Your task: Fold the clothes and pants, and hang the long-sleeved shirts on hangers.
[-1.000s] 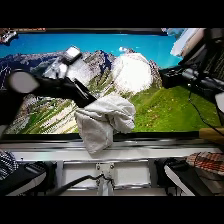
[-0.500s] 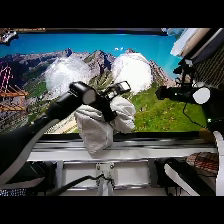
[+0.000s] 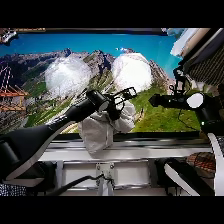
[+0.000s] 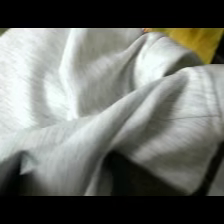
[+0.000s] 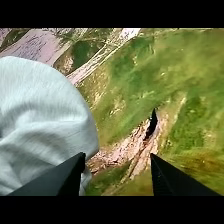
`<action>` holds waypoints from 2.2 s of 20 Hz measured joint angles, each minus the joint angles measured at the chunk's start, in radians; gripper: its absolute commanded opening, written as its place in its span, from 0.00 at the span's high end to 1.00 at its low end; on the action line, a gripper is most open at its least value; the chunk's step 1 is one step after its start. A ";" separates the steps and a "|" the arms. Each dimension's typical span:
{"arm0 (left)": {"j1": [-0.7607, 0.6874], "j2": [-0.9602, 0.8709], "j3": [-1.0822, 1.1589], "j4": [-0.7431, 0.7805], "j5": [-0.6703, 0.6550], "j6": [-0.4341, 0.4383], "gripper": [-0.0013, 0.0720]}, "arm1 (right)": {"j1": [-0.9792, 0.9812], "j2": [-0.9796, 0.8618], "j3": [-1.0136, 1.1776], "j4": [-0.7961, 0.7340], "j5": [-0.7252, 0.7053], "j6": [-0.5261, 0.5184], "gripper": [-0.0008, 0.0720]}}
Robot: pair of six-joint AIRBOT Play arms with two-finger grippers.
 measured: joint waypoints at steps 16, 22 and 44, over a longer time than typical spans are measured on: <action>0.117 0.394 0.001 0.321 -0.102 -0.177 0.95 | 0.110 0.028 -0.160 0.220 -0.009 -0.095 0.38; 0.119 0.430 0.001 0.341 -0.119 -0.183 0.95 | 0.460 0.135 -0.304 0.255 -0.191 0.161 0.38; 0.158 0.451 0.001 0.356 -0.066 -0.257 0.95 | 0.756 -0.014 -0.243 -0.106 -0.918 0.884 0.95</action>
